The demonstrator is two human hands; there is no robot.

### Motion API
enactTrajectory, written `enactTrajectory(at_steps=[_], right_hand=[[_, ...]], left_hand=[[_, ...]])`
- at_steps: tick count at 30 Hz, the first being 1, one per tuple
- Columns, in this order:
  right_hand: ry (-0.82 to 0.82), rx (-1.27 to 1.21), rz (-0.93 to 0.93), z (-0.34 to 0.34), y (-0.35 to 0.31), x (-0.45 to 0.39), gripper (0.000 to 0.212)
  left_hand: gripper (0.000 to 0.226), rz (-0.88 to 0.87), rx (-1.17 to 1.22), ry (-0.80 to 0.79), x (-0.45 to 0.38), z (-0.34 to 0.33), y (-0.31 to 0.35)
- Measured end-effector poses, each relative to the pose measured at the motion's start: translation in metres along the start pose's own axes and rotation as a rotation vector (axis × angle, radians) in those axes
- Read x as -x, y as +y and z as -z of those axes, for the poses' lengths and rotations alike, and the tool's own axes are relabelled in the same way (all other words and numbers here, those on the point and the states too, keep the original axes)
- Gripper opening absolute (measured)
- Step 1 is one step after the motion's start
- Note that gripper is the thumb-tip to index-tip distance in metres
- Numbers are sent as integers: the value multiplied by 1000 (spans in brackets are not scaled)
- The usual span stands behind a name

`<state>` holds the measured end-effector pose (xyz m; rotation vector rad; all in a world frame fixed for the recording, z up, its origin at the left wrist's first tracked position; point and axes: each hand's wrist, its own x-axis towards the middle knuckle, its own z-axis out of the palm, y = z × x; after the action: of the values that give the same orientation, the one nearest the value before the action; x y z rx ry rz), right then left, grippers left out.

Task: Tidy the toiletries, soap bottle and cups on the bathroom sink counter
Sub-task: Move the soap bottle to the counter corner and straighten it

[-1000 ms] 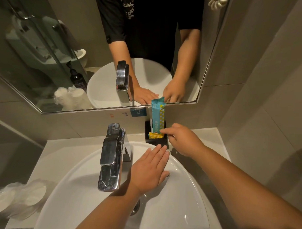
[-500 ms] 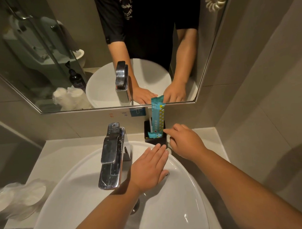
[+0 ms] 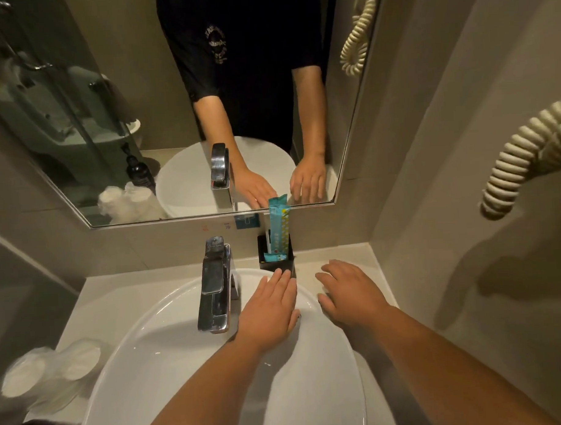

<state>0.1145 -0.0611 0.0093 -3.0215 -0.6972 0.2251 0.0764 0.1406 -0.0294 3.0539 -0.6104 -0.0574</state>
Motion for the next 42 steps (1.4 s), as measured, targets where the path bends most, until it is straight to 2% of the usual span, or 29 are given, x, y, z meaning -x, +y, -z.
enactTrajectory(at_steps=[3,8,17,24,31,34,42], right_hand=[[9,11,-30,9,-11,27,56],[12,-5,-76,14,-42,78,53],[60,4,-15,21,-94,154,59],[98,51,153,22,-130,198,57],[110,16,305,16,-190,236,57],[153,36,400,20,-220,242,55],[138,50,547,22,-301,229,58]], left_hand=[[63,61,13,-8,18,17,12],[64,56,-10,-44,64,35,29],[65,115,-14,55,156,54,50],[56,289,-29,157,244,70,71],[63,508,-35,88,343,66,89],[64,591,-24,96,377,69,84],[67,711,-39,136,445,86,45]])
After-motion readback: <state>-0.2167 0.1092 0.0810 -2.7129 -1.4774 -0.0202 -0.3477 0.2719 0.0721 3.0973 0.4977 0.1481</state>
